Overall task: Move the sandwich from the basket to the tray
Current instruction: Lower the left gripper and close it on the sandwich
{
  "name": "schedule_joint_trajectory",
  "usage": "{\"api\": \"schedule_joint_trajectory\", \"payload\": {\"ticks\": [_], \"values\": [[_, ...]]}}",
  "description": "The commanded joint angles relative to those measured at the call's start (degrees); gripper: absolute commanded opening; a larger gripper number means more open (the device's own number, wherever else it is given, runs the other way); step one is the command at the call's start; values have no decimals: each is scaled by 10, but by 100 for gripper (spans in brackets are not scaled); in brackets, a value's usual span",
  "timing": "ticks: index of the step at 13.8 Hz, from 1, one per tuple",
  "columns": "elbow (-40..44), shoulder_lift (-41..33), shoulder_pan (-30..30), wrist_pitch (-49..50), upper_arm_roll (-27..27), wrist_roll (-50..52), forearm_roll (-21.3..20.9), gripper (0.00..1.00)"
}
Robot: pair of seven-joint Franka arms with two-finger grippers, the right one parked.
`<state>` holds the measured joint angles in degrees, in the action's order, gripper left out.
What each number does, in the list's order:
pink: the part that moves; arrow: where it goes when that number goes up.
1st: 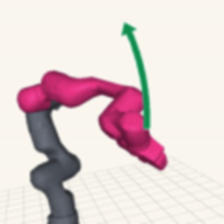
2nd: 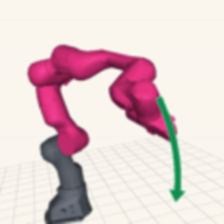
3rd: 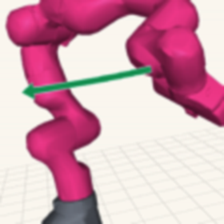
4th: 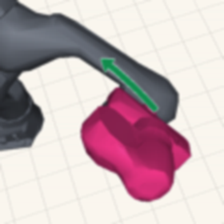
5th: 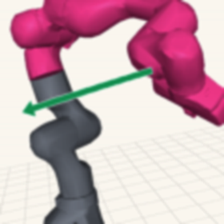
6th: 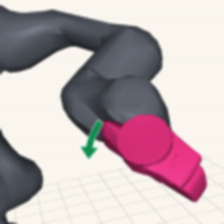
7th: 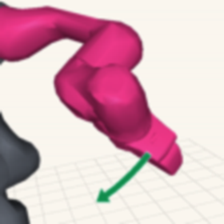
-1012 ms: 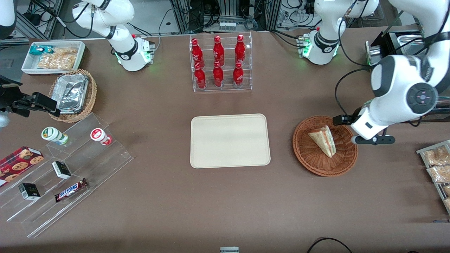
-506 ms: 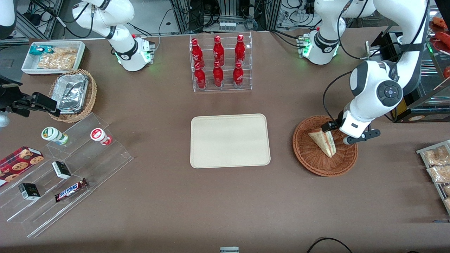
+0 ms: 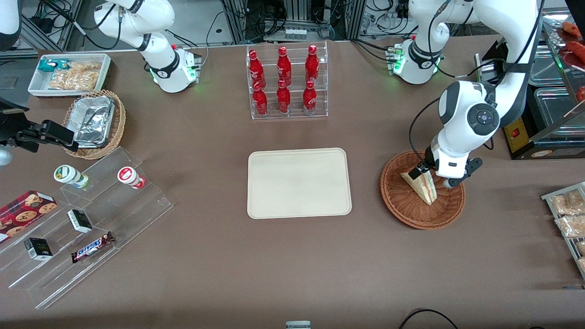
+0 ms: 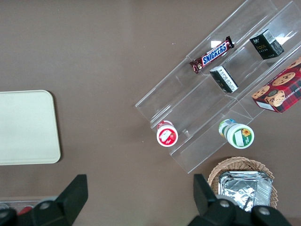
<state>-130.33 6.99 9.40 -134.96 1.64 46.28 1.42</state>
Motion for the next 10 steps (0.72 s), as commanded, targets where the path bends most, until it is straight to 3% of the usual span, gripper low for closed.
{"api": "schedule_joint_trajectory", "payload": {"ticks": [1,5,6,9,10], "values": [[-3,20,-2,-27,-1,10,0,100],[0,50,-10,-51,-2,17,3,100],[-1,55,-11,-63,-2,20,3,86],[-5,55,-11,-55,-2,27,2,15],[-1,51,-11,-42,-2,23,2,10]]}}
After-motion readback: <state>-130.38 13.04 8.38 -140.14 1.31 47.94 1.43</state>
